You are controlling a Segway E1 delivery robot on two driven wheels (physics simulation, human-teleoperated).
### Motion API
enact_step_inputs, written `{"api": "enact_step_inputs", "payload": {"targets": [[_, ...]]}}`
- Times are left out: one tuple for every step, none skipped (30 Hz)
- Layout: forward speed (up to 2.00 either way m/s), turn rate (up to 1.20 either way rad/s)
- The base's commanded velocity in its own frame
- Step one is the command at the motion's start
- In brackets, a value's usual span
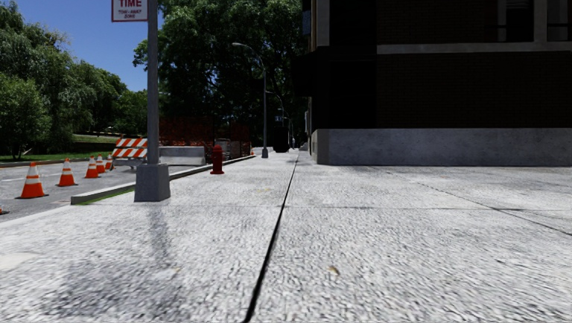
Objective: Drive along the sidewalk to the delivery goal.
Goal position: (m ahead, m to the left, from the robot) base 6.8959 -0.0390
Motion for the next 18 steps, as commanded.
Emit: {"api": "enact_step_inputs", "payload": {"targets": [[2.0,0.0],[2.0,0.0],[2.0,0.0],[2.0,0.0],[2.0,0.0],[2.0,0.0],[2.0,0.0],[2.0,0.0],[2.0,0.0],[2.0,0.0],[2.0,0.0],[2.0,0.0],[2.0,0.0],[2.0,0.0],[2.0,0.0],[2.0,0.0],[2.0,0.0],[2.0,0.0]]}}
